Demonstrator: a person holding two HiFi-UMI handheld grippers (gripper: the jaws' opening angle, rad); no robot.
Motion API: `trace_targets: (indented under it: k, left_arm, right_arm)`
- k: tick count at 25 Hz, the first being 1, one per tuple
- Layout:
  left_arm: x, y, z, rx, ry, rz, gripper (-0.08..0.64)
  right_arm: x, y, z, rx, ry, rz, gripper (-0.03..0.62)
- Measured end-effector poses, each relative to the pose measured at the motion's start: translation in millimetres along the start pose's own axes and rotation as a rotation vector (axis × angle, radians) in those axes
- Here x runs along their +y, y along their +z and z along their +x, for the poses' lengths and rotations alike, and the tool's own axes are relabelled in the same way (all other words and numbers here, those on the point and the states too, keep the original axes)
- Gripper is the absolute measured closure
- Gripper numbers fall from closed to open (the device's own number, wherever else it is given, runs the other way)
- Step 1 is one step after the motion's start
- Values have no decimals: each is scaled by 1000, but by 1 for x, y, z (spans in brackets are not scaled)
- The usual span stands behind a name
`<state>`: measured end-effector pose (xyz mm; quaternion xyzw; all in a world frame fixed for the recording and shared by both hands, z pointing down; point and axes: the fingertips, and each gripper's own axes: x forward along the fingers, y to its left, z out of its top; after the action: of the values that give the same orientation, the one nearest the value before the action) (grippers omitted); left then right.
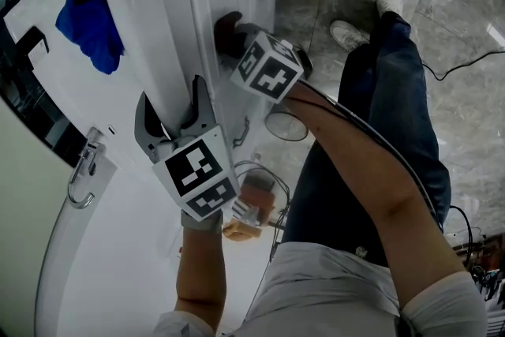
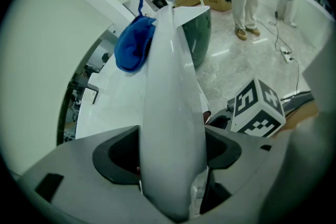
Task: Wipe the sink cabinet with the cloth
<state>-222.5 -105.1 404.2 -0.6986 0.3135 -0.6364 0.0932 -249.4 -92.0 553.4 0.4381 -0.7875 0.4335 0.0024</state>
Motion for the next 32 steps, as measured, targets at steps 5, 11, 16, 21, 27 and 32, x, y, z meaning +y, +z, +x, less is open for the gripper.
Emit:
trace_targets:
  k: [5,11,16,21,27,32]
  left_arm:
    - [0,0,0,0,1,3,245]
    - [0,0,0,-3,6,7,246]
    - [0,-1,0,-1,15,11,245]
    - [0,-1,1,1,19,15,245]
    - [0,-2,0,4,15,15,245]
    - [0,-1,1,3,16,17,245]
  right_arm:
    - [-6,-31,18,61,-18,23,529]
    - [-26,-61,34,103,-54,100,529]
    - [-49,-66,36,98,-105,169,528]
    - [-72,-38,23,29,-157,164,529]
    - [-76,-33,19,46,-182,65,528]
    - [-87,-27,12,72,-239,-23,528]
